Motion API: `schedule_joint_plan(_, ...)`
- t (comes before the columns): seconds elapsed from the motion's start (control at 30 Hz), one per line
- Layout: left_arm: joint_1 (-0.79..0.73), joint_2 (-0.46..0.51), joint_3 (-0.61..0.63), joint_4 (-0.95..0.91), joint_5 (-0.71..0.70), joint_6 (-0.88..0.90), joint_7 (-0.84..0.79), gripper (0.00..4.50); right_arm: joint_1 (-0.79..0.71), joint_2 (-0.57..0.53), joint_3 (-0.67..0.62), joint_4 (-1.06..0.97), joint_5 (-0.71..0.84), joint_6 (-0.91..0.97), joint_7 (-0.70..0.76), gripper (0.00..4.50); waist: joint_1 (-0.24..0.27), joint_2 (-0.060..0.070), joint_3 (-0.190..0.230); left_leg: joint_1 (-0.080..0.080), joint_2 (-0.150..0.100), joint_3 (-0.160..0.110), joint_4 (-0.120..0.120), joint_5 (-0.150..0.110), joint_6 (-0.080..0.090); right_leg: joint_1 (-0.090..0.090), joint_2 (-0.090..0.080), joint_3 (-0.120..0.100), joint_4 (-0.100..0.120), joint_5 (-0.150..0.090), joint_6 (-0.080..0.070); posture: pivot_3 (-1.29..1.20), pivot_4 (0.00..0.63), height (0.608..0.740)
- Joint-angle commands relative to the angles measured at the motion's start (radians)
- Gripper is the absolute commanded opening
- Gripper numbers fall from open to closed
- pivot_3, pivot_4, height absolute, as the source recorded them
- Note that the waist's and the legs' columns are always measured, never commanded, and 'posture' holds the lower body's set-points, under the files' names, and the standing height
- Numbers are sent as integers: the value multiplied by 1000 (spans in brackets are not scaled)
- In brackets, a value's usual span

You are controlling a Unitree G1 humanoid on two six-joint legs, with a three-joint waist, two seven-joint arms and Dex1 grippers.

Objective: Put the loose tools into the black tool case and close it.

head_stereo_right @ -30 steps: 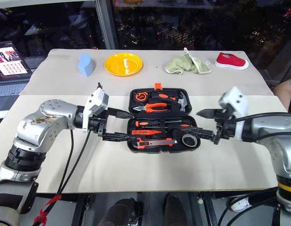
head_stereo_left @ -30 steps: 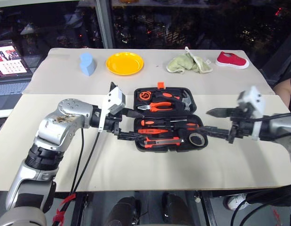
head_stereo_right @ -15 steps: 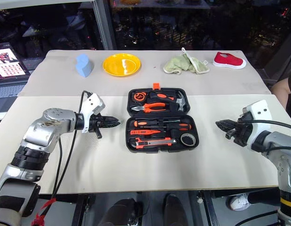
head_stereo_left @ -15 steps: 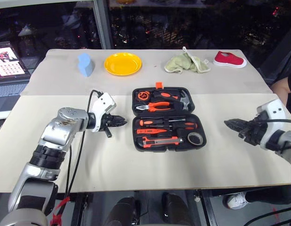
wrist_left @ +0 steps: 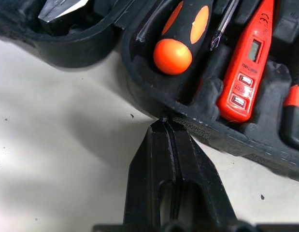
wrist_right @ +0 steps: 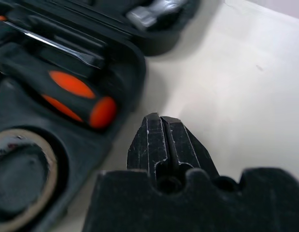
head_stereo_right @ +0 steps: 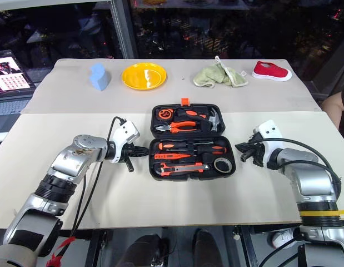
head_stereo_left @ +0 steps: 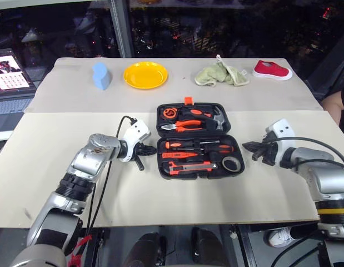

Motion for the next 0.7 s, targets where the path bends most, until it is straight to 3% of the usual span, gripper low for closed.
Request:
schedule_joint_plan(0.03,-16,-22,17,-18,-11,-19,-5,27,-6,-1,9,-41,6,-10,32,0,0,0,0,0,0,0,0,0,0,0,0,0,0,0,0,0,150,740)
schedule_joint_plan(0.7,136,90,-13,-203,-29,-99,-238,27,285,-45,-51,-404,67,38,81,0,-1,0,0,0,0,-1,-1,0,0,-1,0,0,0,0,0,0,150,740)
